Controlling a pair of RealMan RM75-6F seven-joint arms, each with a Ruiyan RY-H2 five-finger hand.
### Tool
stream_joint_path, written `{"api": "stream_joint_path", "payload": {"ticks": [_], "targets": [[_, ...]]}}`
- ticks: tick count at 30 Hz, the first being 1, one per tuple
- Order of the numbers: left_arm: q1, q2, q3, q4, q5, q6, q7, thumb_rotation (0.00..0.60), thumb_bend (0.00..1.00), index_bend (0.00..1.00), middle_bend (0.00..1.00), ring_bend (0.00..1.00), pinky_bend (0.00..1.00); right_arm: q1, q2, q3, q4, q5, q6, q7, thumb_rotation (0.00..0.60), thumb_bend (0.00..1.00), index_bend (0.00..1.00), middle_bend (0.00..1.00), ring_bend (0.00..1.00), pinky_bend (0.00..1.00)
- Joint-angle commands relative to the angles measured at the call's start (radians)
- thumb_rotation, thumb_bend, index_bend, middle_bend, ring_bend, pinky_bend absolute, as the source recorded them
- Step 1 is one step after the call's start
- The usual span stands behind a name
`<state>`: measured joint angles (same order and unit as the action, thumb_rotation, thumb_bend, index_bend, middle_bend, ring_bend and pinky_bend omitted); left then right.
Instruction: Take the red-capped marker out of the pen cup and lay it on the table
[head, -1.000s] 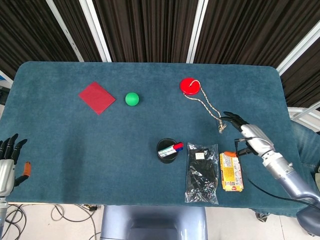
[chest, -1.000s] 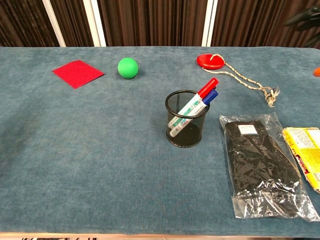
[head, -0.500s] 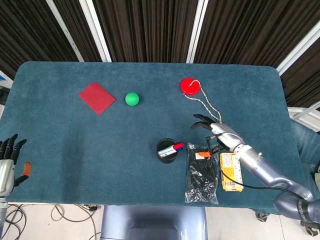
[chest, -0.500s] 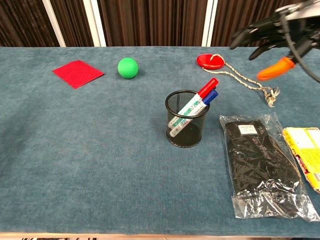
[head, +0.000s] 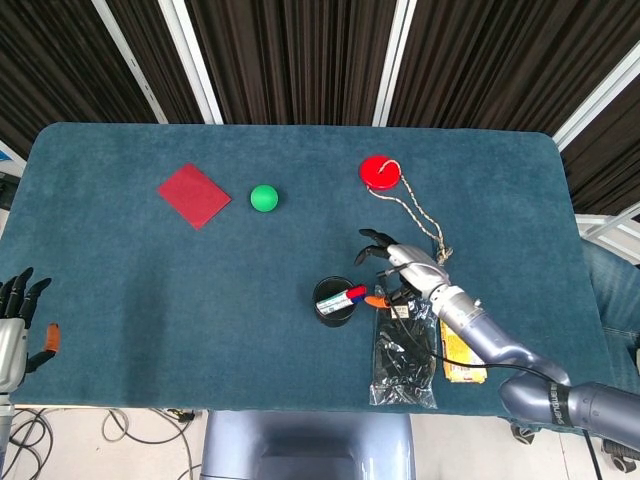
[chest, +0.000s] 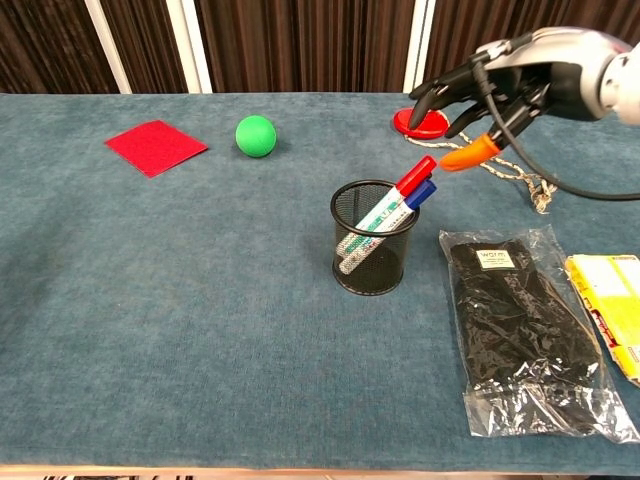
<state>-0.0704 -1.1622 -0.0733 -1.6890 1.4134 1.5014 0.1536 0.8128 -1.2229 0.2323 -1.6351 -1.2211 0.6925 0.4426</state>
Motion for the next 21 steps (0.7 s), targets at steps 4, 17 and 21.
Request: {"api": "stream_joint_path", "payload": {"ticks": [4,17,21], "targets": [[0.0,0.003,-0.002,-0.002,-0.006,-0.001,-0.003,0.6,0.48,0.14,0.0,0.0,0.0,0.005,-0.053,0.003,0.001,0.03,0.025,-0.042,0.6,0.35,0.4,0.0,0.0,0.17],[-0.001,0.005,-0.004,-0.001,-0.01,-0.004,-0.007,0.6,0.48,0.14,0.0,0.0,0.0,0.001,-0.068,0.005,0.008,0.054,0.029,-0.075,0.6,0.39,0.43,0.0,0.0,0.17],[-0.001,0.004,-0.003,0.0,-0.011,-0.005,-0.006,0.6,0.48,0.14,0.0,0.0,0.0,-0.011,-0.066,0.002,0.005,0.05,0.033,-0.065,0.6,0.39,0.43,0.0,0.0,0.17]]}}
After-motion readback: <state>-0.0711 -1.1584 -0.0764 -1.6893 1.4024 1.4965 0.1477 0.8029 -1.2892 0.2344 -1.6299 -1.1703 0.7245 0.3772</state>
